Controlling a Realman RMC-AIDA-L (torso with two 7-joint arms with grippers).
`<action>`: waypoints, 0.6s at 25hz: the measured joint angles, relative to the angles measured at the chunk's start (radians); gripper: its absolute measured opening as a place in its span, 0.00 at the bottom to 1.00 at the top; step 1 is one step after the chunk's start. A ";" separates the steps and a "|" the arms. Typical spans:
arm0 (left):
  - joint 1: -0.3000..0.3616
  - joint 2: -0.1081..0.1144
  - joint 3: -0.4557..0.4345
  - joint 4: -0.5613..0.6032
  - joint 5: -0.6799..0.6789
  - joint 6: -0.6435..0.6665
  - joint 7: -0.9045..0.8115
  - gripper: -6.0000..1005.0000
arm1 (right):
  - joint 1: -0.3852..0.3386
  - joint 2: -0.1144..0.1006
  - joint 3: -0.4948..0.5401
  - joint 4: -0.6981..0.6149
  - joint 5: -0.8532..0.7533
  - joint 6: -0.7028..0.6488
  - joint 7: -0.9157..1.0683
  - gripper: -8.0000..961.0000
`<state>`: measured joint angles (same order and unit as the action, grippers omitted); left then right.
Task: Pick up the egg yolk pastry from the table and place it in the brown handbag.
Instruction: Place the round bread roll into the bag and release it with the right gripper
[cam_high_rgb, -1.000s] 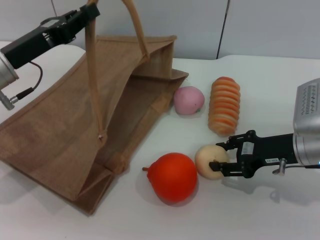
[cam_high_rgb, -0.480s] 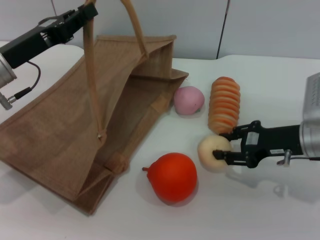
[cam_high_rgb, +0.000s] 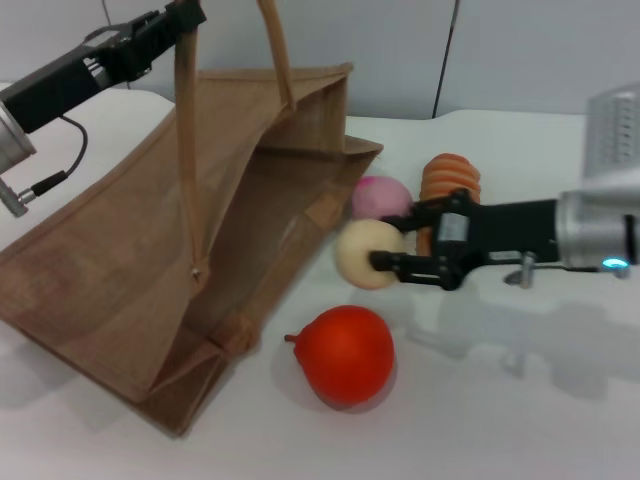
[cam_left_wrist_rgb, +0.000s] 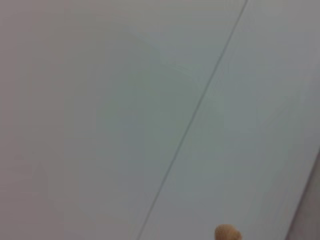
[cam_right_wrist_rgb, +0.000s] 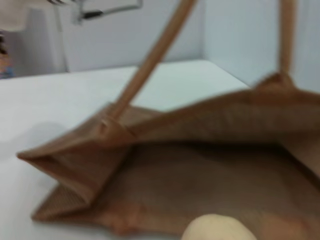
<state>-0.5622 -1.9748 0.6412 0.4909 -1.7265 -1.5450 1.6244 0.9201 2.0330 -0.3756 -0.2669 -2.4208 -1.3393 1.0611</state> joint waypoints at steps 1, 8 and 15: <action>-0.001 0.001 0.000 0.000 -0.004 -0.015 -0.003 0.14 | 0.022 0.000 0.000 0.025 0.005 0.009 -0.015 0.51; -0.014 0.004 0.000 0.000 -0.029 -0.120 -0.043 0.14 | 0.159 0.002 0.002 0.201 0.069 0.178 -0.121 0.47; -0.017 0.008 -0.001 0.001 -0.075 -0.202 -0.072 0.14 | 0.232 0.007 0.029 0.315 0.166 0.353 -0.243 0.47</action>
<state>-0.5795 -1.9664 0.6402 0.4921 -1.8018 -1.7465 1.5527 1.1517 2.0405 -0.3469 0.0483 -2.2552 -0.9865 0.8182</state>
